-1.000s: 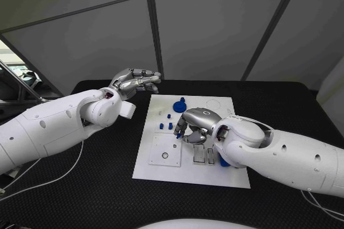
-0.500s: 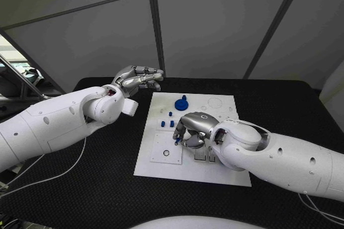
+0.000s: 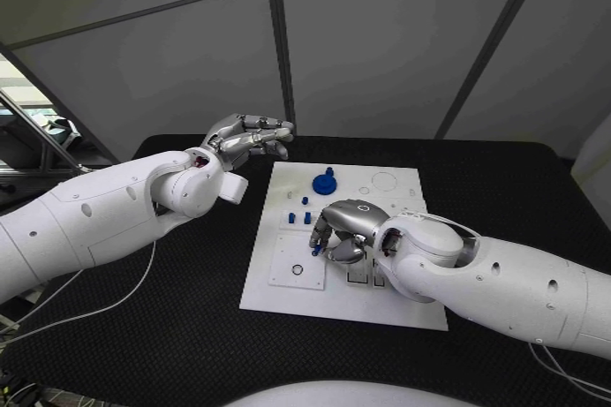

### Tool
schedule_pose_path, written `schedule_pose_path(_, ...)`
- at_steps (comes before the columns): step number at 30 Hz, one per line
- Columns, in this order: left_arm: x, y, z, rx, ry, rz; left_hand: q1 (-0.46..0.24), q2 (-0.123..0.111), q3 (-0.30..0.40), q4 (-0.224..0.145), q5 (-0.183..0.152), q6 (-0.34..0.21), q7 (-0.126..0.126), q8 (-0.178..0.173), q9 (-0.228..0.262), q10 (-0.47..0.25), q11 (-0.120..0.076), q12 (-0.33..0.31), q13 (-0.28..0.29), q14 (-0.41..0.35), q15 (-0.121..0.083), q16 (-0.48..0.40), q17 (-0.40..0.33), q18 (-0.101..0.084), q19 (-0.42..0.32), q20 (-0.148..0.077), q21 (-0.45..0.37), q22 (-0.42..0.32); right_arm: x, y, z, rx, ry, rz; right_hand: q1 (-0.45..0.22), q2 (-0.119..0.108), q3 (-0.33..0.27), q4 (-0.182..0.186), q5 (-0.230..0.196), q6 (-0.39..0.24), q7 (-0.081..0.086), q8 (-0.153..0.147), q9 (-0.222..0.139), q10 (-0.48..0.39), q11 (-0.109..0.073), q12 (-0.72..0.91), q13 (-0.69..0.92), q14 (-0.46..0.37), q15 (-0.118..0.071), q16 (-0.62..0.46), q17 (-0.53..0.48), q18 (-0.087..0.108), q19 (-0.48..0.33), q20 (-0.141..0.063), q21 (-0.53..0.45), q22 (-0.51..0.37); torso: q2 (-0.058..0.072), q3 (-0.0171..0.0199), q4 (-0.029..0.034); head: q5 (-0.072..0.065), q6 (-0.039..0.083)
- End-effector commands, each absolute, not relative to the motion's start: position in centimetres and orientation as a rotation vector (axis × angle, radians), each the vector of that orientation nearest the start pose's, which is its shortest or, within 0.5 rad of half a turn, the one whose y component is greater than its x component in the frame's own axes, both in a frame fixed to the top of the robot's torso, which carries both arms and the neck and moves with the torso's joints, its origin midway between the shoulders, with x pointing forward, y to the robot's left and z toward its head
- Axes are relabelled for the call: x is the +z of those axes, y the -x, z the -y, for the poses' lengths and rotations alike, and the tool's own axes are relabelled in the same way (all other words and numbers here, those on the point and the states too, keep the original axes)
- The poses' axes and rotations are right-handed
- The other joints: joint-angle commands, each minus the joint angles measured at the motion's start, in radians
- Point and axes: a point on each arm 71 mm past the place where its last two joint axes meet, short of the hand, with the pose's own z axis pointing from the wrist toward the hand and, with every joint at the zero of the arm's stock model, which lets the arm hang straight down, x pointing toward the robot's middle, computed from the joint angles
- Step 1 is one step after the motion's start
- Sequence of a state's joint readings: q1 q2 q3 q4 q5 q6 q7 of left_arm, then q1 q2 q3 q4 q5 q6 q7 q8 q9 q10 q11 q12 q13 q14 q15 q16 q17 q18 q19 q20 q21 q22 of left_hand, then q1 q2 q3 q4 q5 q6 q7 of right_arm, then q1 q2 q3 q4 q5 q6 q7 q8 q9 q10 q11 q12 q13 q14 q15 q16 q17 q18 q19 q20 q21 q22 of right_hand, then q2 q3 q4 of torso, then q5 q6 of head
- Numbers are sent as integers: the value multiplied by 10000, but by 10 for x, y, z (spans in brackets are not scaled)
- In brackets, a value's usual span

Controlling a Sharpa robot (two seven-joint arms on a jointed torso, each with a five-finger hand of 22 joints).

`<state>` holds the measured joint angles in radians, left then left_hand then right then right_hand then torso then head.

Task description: Assemble the parts on the task board

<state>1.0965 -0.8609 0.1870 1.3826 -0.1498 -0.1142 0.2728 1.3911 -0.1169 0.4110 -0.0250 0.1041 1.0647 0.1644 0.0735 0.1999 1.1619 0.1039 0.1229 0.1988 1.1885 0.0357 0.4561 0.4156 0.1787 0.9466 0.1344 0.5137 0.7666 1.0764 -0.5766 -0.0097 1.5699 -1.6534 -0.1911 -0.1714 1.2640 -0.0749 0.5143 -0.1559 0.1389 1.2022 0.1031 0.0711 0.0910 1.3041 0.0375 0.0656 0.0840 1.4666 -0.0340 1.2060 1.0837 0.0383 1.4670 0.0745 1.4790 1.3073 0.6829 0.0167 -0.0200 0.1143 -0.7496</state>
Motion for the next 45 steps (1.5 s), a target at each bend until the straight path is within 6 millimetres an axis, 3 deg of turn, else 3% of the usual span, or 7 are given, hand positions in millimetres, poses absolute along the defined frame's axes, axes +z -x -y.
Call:
schedule_pose_path(1,-161,-518,-256,-15852,10603,-14311,112,14,-13,-73,58,-16,22,-69,11,-80,12,-56,-9,54,-4,-48,-9,21,26,43,-55,-17,-221,-430,50,8348,4759,-17341,-94,-6,24,5,-46,74,-4,44,10,21,30,-33,-11,273,-84,44,-15,-69,459,-91,-31,1443,7,4,2,8,-9)
schedule_pose_path(28,-162,-518,-255,-15877,10611,-14401,102,20,-22,-73,54,-20,25,-70,12,-83,15,-58,-11,55,2,-70,-15,18,21,46,-61,-21,-231,-429,43,8021,5048,-17726,-273,-102,25,84,-110,11,-1,-27,-1,-61,51,-44,-43,254,-69,42,-70,-54,428,-78,-78,1389,3,-7,7,16,-79)
schedule_pose_path(35,-162,-518,-255,-15885,10610,-14415,102,20,-22,-73,54,-20,25,-70,12,-83,15,-58,-11,55,2,-70,-15,18,21,46,-61,-21,-228,-431,45,8066,4529,-17180,-590,-637,198,121,-196,-1126,358,-106,-268,-1200,411,-44,-196,30,221,-474,-810,107,95,139,-634,736,0,2,3,29,-56)
schedule_pose_path(39,-162,-518,-255,-15885,10613,-14425,103,28,-28,-80,50,-23,26,-70,13,-86,17,-61,-14,55,4,-94,-21,17,15,48,-68,-25,-224,-431,45,8215,4254,-16777,-608,-818,189,93,-261,-1284,383,-92,-263,-1526,475,-28,-196,-35,277,-671,-1092,161,-2,220,-818,531,-1,5,2,28,-49)
schedule_pose_path(45,-162,-518,-255,-15880,10620,-14451,98,28,-35,-81,45,-29,28,-72,13,-92,20,-64,-16,54,7,-109,-25,16,10,50,-72,-28,-219,-427,51,8490,3976,-16238,-582,-895,168,71,-268,-1311,372,-76,-253,-1688,489,-2,-191,-52,290,-732,-1187,190,-47,248,-916,424,0,8,-3,44,-33)
